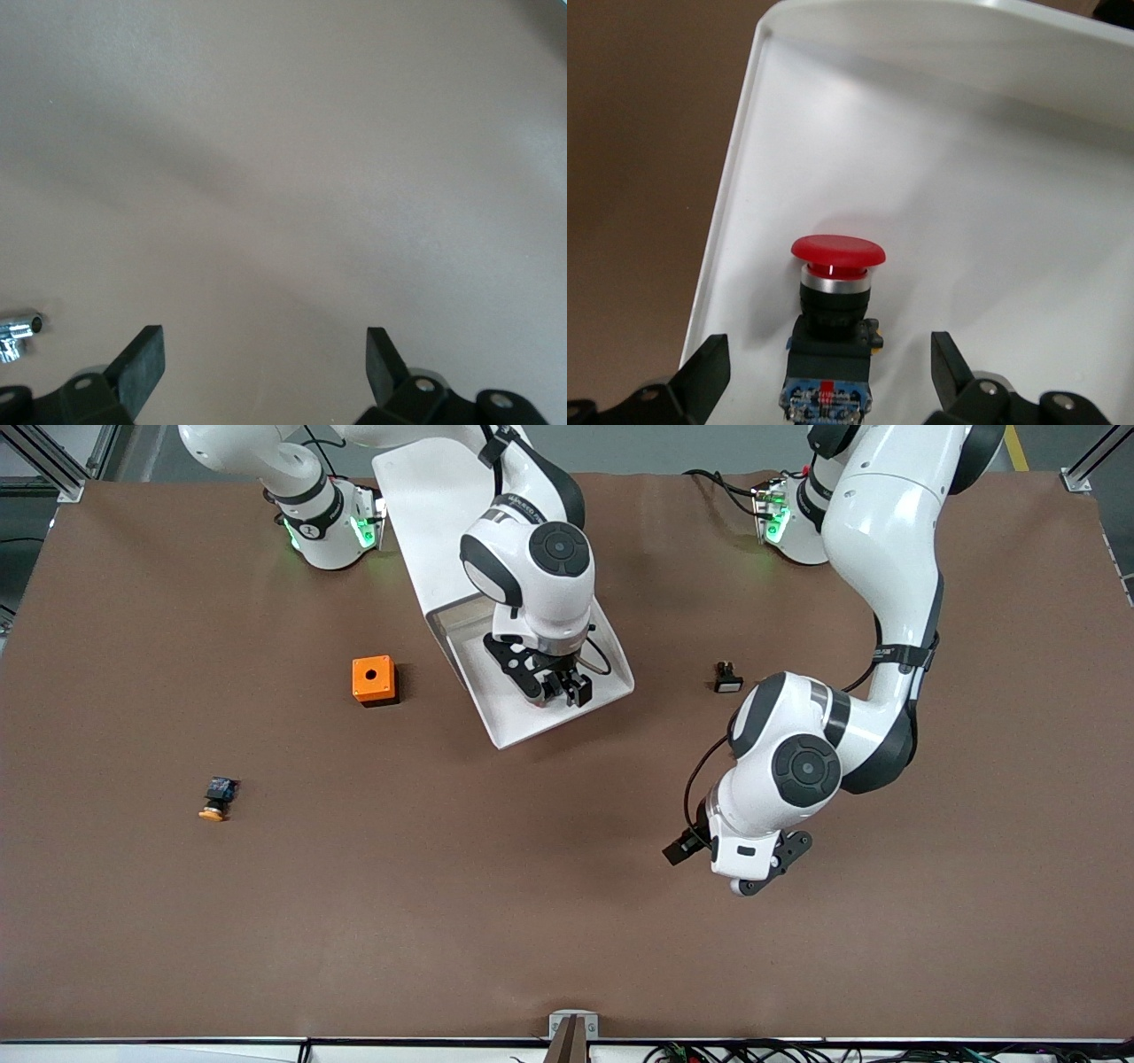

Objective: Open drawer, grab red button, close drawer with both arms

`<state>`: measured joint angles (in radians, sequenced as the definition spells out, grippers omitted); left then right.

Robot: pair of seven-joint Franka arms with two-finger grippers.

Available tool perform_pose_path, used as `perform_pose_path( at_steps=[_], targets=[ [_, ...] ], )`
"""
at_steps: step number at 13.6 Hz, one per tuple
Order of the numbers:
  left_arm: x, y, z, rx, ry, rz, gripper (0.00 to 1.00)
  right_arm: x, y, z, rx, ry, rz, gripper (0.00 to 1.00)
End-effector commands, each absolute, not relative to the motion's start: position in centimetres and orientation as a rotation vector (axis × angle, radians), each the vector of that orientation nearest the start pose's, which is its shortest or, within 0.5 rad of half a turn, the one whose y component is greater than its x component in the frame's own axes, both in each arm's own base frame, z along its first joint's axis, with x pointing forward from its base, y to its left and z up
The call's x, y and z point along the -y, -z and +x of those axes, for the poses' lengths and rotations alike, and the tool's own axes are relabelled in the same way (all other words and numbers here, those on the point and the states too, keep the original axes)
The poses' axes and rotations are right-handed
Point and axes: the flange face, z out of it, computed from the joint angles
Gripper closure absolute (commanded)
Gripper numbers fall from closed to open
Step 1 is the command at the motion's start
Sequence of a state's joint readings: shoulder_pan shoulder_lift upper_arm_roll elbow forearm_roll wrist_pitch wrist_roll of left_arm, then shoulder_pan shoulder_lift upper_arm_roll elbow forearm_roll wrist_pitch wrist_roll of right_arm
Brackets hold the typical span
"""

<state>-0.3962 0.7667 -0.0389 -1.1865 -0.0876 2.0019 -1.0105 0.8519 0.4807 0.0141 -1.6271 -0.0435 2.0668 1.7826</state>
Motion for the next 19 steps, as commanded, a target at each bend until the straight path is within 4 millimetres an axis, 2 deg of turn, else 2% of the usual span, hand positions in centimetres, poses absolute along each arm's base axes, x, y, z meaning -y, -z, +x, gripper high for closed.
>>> perform_pose_path(
  at_steps=[1, 4, 6, 10, 13, 14, 18, 19],
  targets=[
    [32.4, -34.0, 68.3, 0.944, -0.001, -3.089, 0.0, -51.9, -34.1, 44.2, -1.4, 0.051, -2.859, 0.0],
    [33.5, -33.6, 67.7, 0.89, 0.02, -3.08, 0.0, -51.9, -34.0, 44.2, -1.398, 0.052, -2.862, 0.0],
    [33.3, -33.3, 67.6, 0.864, 0.038, -3.065, 0.0, -51.9, -34.0, 44.2, -1.399, 0.05, -2.861, 0.0],
    [34.0, -32.9, 66.6, 0.854, -0.041, -3.046, 0.0, -52.0, -33.7, 44.3, -1.398, 0.048, -2.867, 0.0],
    [34.1, -33.3, 66.5, 0.859, -0.061, -3.057, 0.0, -51.9, -33.6, 44.2, -1.385, 0.047, -2.877, 0.0],
    [34.1, -33.3, 66.5, 0.87, -0.082, -3.065, 0.0, -51.9, -33.6, 44.2, -1.381, 0.046, -2.88, 0.02],
    [33.4, -33.1, 67.0, 0.9, -0.102, -3.083, 0.0, -51.9, -33.6, 44.3, -1.38, 0.045, -2.877, 0.38],
    [32.9, -33.0, 67.3, 0.917, -0.102, -3.078, 0.0, -52.0, -33.6, 44.3, -1.378, 0.044, -2.878, 0.44]
  ],
)
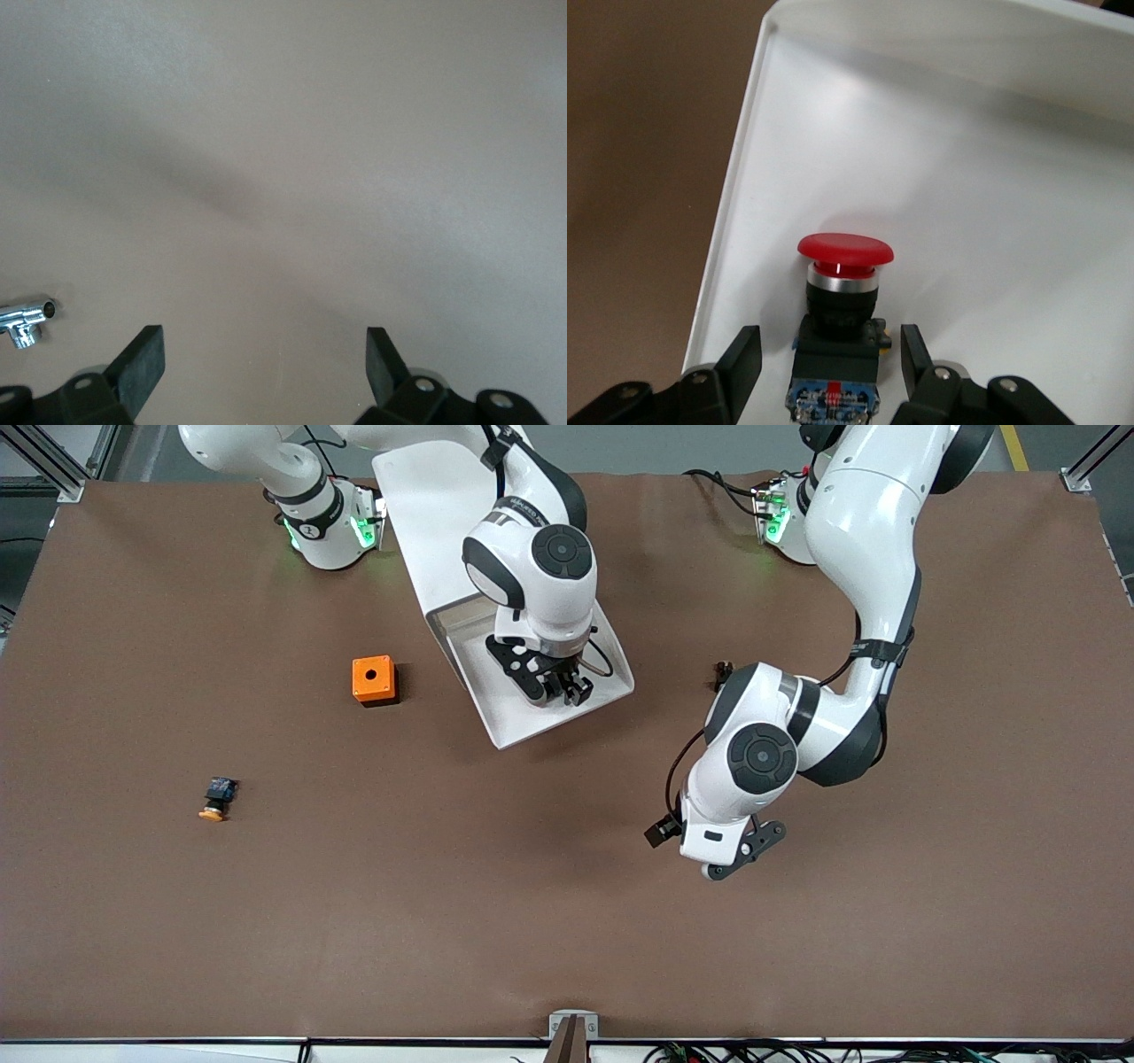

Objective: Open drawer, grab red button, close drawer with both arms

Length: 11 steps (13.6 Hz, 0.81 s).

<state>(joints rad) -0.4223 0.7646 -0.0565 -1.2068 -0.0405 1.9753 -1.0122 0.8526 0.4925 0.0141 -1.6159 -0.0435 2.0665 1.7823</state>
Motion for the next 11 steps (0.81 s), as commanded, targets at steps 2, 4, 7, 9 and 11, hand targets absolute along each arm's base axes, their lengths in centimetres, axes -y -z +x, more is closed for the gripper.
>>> perform_pose_path(
  at_steps=[2, 4, 7, 9, 11],
  targets=[
    [32.8, -33.0, 67.3, 0.923, -0.101, -3.075, 0.0, -52.0, -33.7, 44.3, -1.376, 0.042, -2.877, 0.79],
    [32.4, -33.4, 67.4, 0.936, -0.108, -3.072, 0.0, -52.1, -34.0, 44.4, -1.377, 0.043, -2.869, 1.0],
    [32.5, -33.3, 67.4, 0.934, -0.11, -3.072, 0.0, -52.1, -35.6, 45.3, -1.383, 0.044, -2.839, 1.0],
    [33.0, -33.4, 67.1, 0.919, -0.107, -3.076, 0.0, -50.9, -38.8, 47.4, -1.4, 0.022, -2.815, 1.0],
    [33.5, -33.3, 66.9, 0.898, -0.11, -3.082, 0.0, -47.5, -43.1, 50.5, -1.301, -0.052, -2.898, 1.0]
  ],
)
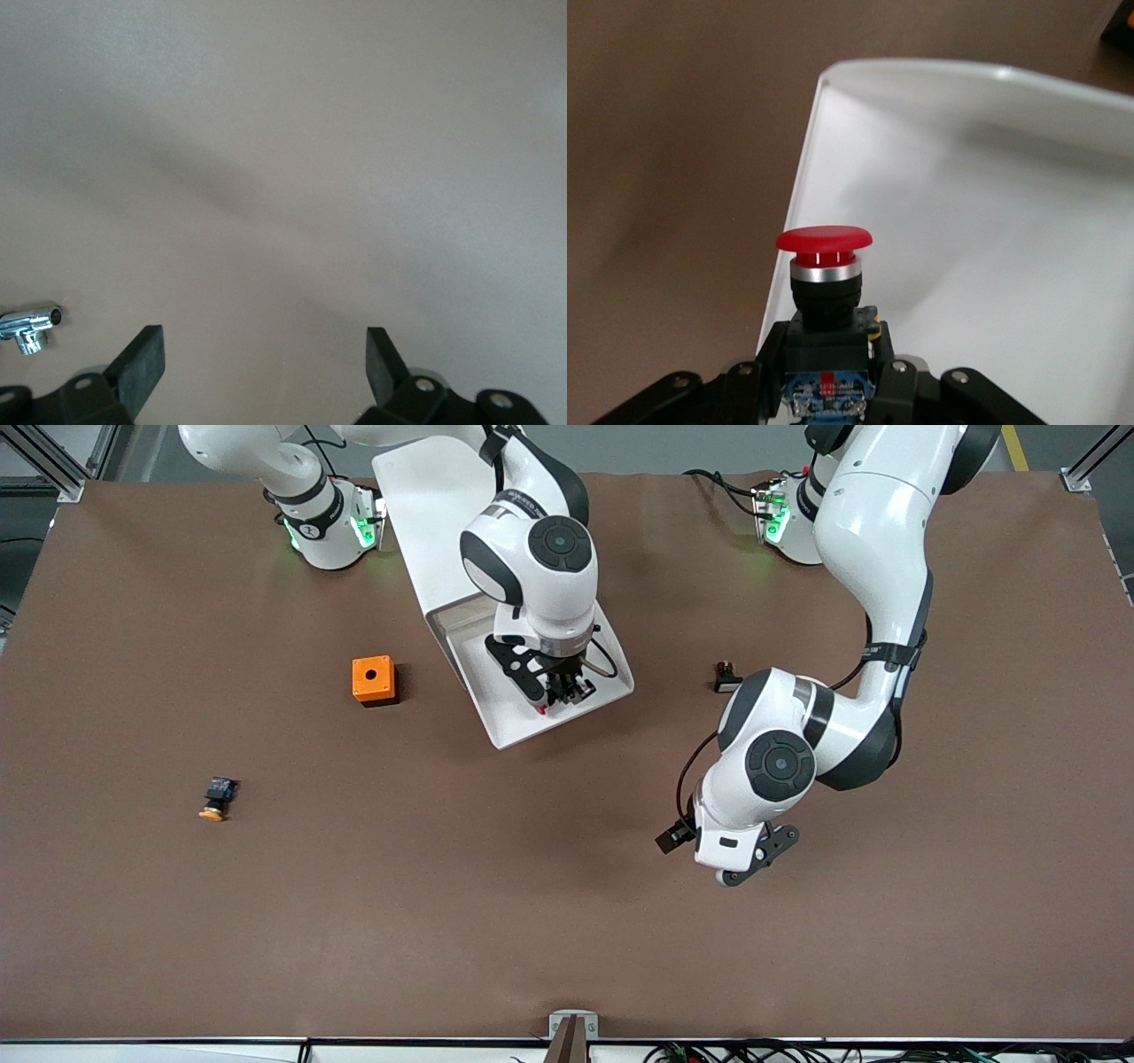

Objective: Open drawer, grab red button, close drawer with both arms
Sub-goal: 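Carry the red button out and set it beside the yellow button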

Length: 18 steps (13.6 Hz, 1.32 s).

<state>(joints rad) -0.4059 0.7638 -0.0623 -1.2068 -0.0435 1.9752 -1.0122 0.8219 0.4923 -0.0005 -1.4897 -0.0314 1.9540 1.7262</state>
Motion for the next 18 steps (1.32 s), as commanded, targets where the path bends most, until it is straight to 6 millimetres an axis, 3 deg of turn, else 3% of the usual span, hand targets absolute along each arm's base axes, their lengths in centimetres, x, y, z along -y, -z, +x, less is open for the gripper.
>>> perform_pose_path(
  at_steps=[1, 3, 6, 8, 10, 12, 15, 16, 18],
  targets=[
    [34.1, -33.2, 66.6, 0.887, -0.118, -3.09, 0.0, -44.8, -45.1, 52.4, -1.246, -0.088, -2.927, 1.0],
    [35.4, -33.2, 65.9, 0.864, -0.141, -3.106, 0.0, -37.8, -46.8, 55.7, -1.12, -0.129, -2.989, 1.0],
    [38.2, -32.5, 64.2, 0.799, -0.176, -3.125, 0.0, -27.4, -46.2, 60.8, -0.897, -0.164, -3.05, 1.0],
    [40.5, -32.2, 62.7, 0.741, -0.186, -3.134, 0.0, -20.7, -44.2, 63.3, -0.723, -0.171, -3.079, 1.0],
    [42.7, -32.1, 61.2, 0.683, -0.19, -3.144, 0.0, -14.8, -40.3, 64.7, -0.547, -0.122, -3.088, 1.0],
    [44.7, -31.9, 59.8, 0.63, -0.193, -3.149, 0.0, -9.1, -34.3, 64.4, -0.421, -0.04, -3.09, 1.0],
    [46.7, -31.9, 58.2, 0.575, -0.197, -3.159, 0.0, -0.7, -25.8, 61.3, -0.256, 0.112, -3.105, 1.0],
    [47.4, -31.9, 57.7, 0.556, -0.198, -3.161, 0.0, 1.5, -24.7, 60.5, -0.211, 0.135, -3.112, 1.0],
    [48.9, -31.3, 56.4, 0.514, -0.208, -3.161, 0.0, 3.6, -24.0, 59.9, -0.18, 0.118, -3.119, 1.0]
  ],
)
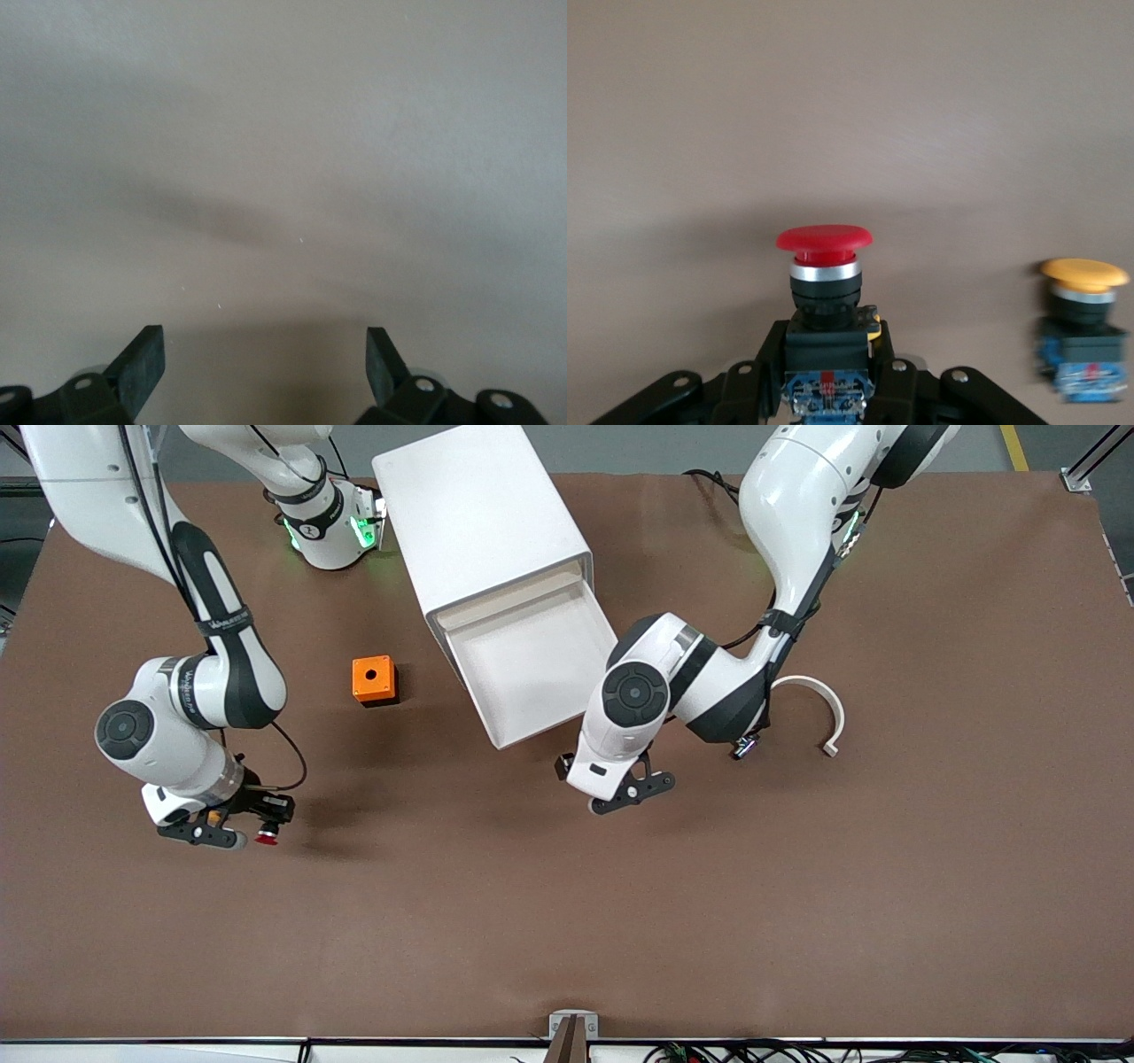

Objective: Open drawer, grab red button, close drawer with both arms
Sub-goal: 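Carry the red button out and set it beside the yellow button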

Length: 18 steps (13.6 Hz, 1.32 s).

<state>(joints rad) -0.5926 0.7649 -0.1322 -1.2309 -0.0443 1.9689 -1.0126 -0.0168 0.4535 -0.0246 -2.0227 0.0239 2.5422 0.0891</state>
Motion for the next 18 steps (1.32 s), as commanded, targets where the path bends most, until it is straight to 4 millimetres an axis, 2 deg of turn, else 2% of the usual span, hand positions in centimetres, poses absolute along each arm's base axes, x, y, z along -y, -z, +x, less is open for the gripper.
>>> perform_pose_path(
  at_steps=[1, 4, 10, 16, 17, 18],
  targets=[
    [49.6, -31.0, 55.7, 0.494, -0.212, -3.159, 0.0, 3.9, -23.8, 59.7, -0.187, 0.108, -3.119, 1.0],
    [51.3, -31.0, 54.2, 0.446, -0.215, -3.164, 0.0, 4.6, -22.7, 59.3, -0.207, 0.085, -3.119, 1.0],
    [55.0, -31.0, 50.4, 0.334, -0.224, -3.176, 0.0, 5.0, -20.7, 57.2, -0.224, 0.006, -3.119, 1.0],
    [58.1, -30.9, 46.7, 0.293, -0.326, -3.204, 0.0, 4.9, -20.1, 56.7, -0.221, 0.032, -3.12, 1.0],
    [58.4, -30.7, 46.2, 0.288, -0.344, -3.203, 0.0, 4.9, -20.3, 56.9, -0.22, 0.037, -3.12, 0.77],
    [58.7, -30.6, 45.8, 0.285, -0.36, -3.204, 0.0, 5.0, -20.7, 57.1, -0.223, 0.041, -3.12, 0.01]
  ],
)
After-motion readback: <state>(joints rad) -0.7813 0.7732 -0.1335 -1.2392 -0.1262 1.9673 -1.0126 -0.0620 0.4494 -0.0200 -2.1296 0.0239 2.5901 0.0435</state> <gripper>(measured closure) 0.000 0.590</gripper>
